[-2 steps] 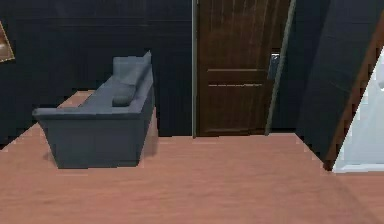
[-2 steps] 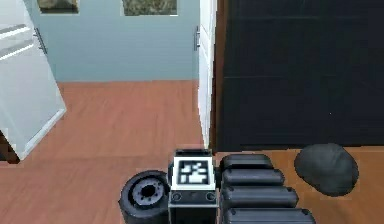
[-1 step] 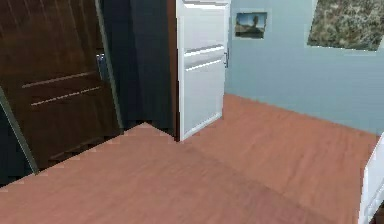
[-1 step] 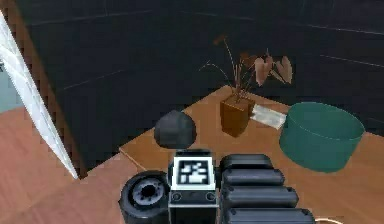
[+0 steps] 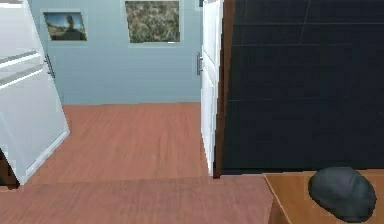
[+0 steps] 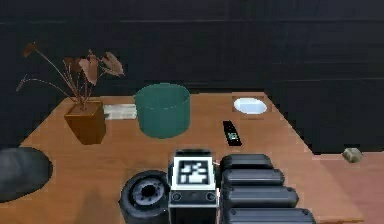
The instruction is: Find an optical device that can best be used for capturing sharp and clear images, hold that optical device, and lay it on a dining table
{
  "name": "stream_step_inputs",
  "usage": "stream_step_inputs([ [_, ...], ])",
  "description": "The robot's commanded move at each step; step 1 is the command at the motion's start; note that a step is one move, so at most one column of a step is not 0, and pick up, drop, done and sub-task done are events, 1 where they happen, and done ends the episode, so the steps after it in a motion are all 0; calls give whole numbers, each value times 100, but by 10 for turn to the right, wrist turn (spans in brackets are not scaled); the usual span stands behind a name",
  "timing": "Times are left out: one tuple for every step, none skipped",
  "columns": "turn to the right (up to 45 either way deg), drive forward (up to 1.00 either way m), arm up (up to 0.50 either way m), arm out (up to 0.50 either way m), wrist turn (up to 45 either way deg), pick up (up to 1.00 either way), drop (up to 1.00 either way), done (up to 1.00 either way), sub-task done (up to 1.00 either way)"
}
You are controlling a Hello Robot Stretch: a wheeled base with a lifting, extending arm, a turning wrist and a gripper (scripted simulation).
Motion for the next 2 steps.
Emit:
stream_step_inputs([
  [270, 0, 0, 0, 0, 0, 0, 0, 0],
  [-450, 0, 0, 0, 0, 0, 0, 0, 0],
])
